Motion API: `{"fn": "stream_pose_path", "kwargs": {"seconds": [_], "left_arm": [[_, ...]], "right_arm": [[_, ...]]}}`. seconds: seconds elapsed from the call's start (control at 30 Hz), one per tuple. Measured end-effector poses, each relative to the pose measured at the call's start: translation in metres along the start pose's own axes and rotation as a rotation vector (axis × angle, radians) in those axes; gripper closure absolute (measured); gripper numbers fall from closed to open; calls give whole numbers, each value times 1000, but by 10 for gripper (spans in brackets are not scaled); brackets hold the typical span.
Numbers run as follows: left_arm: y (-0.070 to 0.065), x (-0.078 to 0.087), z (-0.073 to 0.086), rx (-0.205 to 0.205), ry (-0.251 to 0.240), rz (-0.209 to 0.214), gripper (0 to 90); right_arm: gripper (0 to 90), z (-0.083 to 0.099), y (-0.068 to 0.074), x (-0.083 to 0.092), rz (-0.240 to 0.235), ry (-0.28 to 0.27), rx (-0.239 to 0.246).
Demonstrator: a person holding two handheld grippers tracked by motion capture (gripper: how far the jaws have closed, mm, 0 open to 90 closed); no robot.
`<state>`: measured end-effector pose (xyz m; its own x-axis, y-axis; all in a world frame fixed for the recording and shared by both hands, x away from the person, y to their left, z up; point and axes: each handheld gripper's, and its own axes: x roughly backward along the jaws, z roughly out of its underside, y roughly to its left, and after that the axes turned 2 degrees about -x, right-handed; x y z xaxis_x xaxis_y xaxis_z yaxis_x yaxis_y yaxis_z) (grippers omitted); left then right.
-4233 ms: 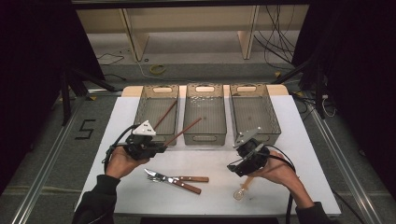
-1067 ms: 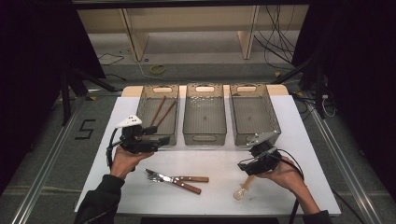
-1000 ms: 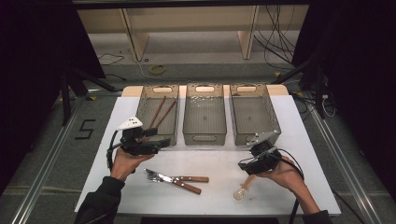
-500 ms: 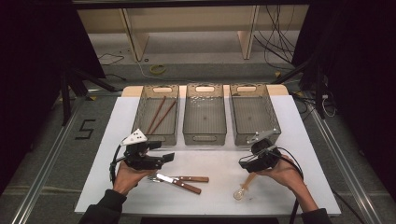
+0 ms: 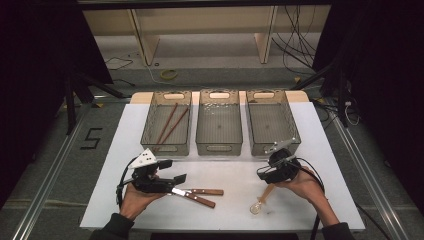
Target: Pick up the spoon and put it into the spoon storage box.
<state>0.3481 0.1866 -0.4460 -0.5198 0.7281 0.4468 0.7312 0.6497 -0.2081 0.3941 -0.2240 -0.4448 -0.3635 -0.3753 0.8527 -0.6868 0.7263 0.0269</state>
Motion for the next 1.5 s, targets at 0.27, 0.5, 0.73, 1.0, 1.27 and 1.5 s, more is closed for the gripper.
{"fn": "stream_pose_path", "kwargs": {"seconds": [0.27, 0.5, 0.73, 1.0, 1.27, 1.5], "left_arm": [[-1, 1, 5, -1, 4, -10, 188], [-4, 0, 7, -24, 14, -4, 190], [-5, 0, 8, -32, 15, 0, 193], [-6, 0, 9, -38, 18, 0, 193], [-6, -1, 9, -43, 20, 1, 194], [-7, -1, 8, -40, 23, 3, 195]], "right_arm": [[617, 5, -6, -10, -7, 40, -7], [758, 10, -6, -12, -11, 69, 1], [829, 12, -8, -12, -3, 82, -19], [873, 16, -8, -9, -5, 87, -27], [797, 15, -7, -6, -1, 68, 17], [665, 11, -3, 6, -50, 72, 142]]}}
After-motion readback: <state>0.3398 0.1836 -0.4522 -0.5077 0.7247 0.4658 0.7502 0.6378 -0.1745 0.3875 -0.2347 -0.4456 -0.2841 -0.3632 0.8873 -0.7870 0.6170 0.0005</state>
